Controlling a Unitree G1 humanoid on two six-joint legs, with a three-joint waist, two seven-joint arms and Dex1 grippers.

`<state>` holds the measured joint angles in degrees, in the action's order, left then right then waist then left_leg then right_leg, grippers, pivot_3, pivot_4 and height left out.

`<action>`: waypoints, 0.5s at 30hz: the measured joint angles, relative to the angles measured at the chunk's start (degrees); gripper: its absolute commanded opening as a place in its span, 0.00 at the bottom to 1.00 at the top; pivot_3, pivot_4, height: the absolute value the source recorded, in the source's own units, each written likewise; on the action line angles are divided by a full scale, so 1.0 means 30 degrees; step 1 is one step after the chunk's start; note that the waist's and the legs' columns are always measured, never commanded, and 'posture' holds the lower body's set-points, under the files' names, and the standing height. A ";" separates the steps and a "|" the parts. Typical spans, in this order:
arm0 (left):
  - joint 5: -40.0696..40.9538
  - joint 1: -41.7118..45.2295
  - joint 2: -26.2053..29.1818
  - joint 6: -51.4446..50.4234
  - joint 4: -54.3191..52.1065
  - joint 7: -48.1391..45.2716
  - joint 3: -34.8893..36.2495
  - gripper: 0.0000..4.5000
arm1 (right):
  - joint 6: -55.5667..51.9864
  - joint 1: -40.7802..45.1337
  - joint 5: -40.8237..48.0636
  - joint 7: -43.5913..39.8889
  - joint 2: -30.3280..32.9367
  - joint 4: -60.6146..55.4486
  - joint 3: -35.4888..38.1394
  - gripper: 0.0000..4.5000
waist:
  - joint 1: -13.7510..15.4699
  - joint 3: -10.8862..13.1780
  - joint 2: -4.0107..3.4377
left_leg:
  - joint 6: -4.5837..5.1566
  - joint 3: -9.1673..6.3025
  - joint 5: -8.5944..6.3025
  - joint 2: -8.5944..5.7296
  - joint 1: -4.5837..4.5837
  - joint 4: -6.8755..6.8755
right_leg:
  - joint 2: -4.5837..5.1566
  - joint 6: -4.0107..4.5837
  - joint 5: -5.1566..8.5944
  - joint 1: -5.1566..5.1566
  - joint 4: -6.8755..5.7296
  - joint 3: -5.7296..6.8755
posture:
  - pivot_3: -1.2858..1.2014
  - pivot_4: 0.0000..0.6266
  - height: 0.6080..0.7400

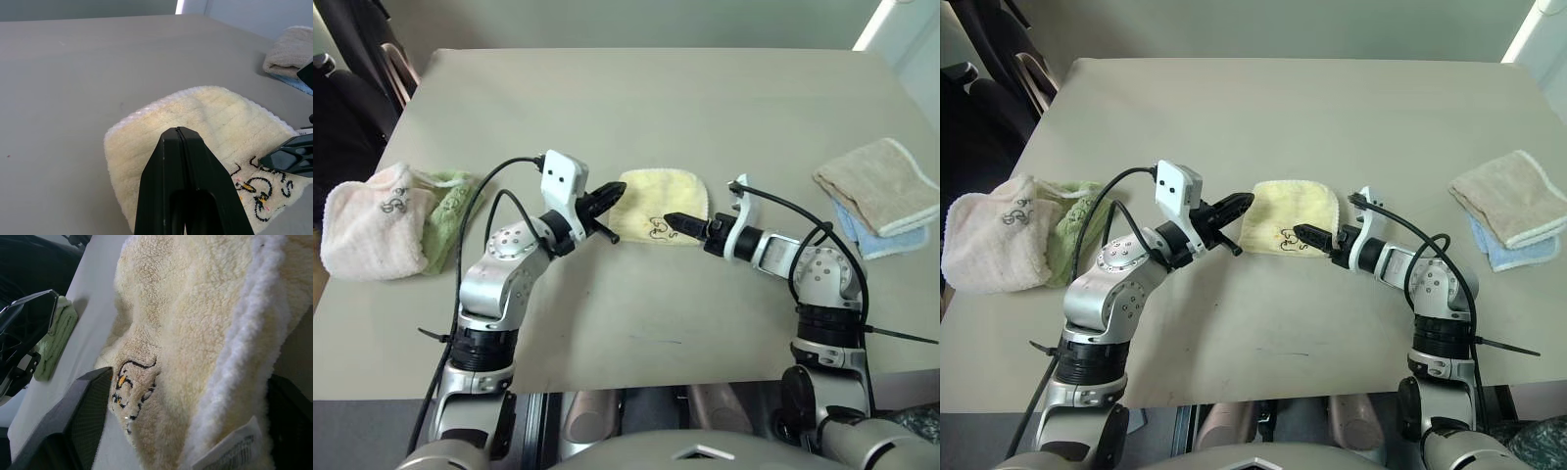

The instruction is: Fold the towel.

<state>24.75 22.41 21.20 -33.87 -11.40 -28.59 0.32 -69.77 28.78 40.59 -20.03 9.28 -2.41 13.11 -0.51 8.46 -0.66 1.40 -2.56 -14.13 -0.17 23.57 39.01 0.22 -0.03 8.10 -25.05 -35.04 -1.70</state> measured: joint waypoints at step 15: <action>-0.0041 -0.0075 -0.0013 0.0000 0.0000 0.0056 -0.0170 0.00 | -0.0030 0.0019 0.1142 0.0769 -0.0247 -0.0083 0.1617 0.01 | 0.0068 0.0001 -0.0002 | 0.0000 0.0001 0.0001 -0.0006 0.0042 0.0015 | 0.0006 0.0000 -0.0001 -0.0027 0.0004 0.0001 | 0.52 0.24 0.97</action>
<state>24.62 22.19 21.16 -33.87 -11.40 -28.42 -0.19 -69.86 28.84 44.02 -17.72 8.54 -2.66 17.97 -0.31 8.47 -0.66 1.40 -2.56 -14.13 -0.19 23.70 39.06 0.23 -0.03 8.10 -25.13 -35.03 -1.69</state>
